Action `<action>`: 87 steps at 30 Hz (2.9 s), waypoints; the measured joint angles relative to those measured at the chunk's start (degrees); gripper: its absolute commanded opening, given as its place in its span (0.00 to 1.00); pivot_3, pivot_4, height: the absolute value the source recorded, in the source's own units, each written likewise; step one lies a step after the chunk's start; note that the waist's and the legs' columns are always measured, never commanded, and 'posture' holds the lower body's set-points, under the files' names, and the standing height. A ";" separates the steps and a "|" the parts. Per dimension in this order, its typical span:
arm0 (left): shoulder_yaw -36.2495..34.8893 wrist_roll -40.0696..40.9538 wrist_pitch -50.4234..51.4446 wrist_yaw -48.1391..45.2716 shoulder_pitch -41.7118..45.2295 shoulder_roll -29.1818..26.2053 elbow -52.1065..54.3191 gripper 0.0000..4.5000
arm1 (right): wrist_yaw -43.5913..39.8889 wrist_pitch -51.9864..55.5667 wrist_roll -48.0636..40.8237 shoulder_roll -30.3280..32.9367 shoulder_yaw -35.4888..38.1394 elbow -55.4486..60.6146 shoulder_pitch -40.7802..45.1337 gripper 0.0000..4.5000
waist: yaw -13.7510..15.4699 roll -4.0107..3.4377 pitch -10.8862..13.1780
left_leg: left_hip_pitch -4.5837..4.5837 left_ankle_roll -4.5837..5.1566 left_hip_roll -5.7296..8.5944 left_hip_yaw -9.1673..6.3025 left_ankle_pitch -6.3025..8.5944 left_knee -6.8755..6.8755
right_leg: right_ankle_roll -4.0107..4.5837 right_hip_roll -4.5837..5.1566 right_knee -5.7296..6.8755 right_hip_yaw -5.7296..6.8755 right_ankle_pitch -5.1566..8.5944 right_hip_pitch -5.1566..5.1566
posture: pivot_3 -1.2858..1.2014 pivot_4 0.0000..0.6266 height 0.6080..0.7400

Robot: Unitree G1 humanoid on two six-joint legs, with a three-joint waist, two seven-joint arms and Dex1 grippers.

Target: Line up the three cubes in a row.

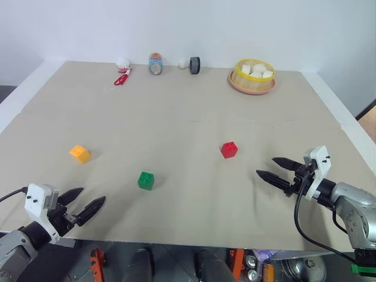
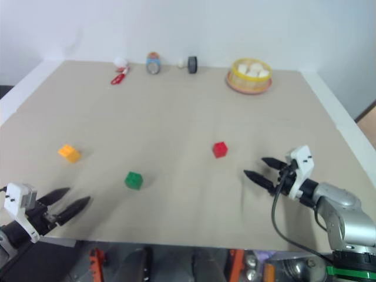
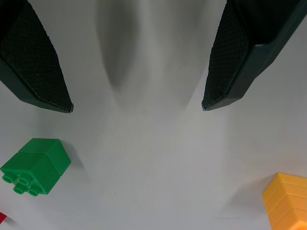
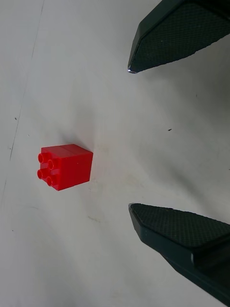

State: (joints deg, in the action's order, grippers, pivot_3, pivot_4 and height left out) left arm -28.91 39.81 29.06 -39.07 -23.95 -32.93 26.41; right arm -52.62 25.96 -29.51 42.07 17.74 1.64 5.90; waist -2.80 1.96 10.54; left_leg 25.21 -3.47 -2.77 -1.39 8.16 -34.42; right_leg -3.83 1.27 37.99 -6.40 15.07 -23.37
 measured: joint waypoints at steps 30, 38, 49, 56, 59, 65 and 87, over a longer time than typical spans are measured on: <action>19.72 2.85 0.67 -10.62 33.41 -8.37 1.87 0.99 | 6.66 -6.71 8.77 -4.66 -8.45 -4.74 8.78 1.00 | 0.03 -0.01 0.00 | 0.07 0.06 -0.04 0.05 -0.02 0.06 | -0.17 -0.15 0.06 -0.01 0.00 0.14 | 0.52 0.24 1.00; 27.47 -2.73 -1.25 -14.25 37.12 -8.01 -0.96 0.99 | 13.29 -5.16 10.50 -10.27 -9.47 0.69 5.00 1.00 | 0.05 -0.02 0.00 | 0.08 0.06 -0.06 -0.07 -0.02 0.04 | -0.36 -0.23 0.12 -0.03 -0.08 0.17 | 0.52 0.24 1.00; 29.18 -4.86 -2.20 -16.46 40.49 -5.32 -5.13 0.99 | 17.11 -2.35 11.76 -13.75 -13.79 7.22 1.60 1.00 | 0.00 -0.02 0.00 | 0.05 0.11 -0.09 -0.06 -0.08 -0.06 | -0.14 -0.24 0.14 -0.04 -0.10 0.21 | 0.52 0.24 1.00; 29.18 -4.96 -2.38 -16.29 40.71 -4.06 -5.11 0.99 | 20.46 -2.35 12.84 -15.07 -13.50 5.56 4.89 1.00 | 0.05 -0.02 0.00 | 0.06 0.11 -0.09 -0.07 -0.11 -0.05 | -0.17 -0.25 0.14 -0.03 -0.11 0.22 | 0.52 0.24 1.00; 29.18 -4.97 -2.37 -16.01 40.70 -3.76 -5.11 0.99 | 20.71 -2.35 12.90 -15.51 -13.49 4.64 6.12 1.00 | 0.03 -0.02 0.00 | 0.06 0.11 -0.09 -0.08 -0.11 -0.04 | -0.17 -0.26 0.14 -0.03 -0.11 0.21 | 0.52 0.24 1.00; 29.18 -5.00 -2.38 -15.09 40.70 -2.90 -5.10 0.99 | 20.69 -2.81 13.78 -16.55 -14.32 2.25 8.11 1.00 | 0.04 -0.02 0.00 | 0.06 0.12 -0.10 -0.10 -0.11 -0.05 | -0.18 -0.27 0.14 -0.03 -0.12 0.22 | 0.52 0.24 1.00; 29.04 -4.96 -2.93 -13.87 40.41 -1.53 -3.80 1.00 | 24.16 -4.64 17.35 -20.47 -15.45 -6.48 15.67 0.41 | 0.02 -0.02 0.00 | 0.08 0.11 -0.10 -0.15 -0.14 -0.04 | -0.42 -0.33 0.15 -0.03 -0.29 0.23 | 0.52 0.24 1.00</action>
State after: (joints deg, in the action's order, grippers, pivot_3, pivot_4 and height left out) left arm 0.13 34.85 26.13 -52.94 16.46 -34.46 22.61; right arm -28.45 21.31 -12.17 21.60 2.29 -4.84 21.56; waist -2.77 1.94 10.53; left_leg 25.29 -3.36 -2.87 -1.54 8.02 -34.46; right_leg -4.25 0.94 38.14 -6.43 14.78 -23.15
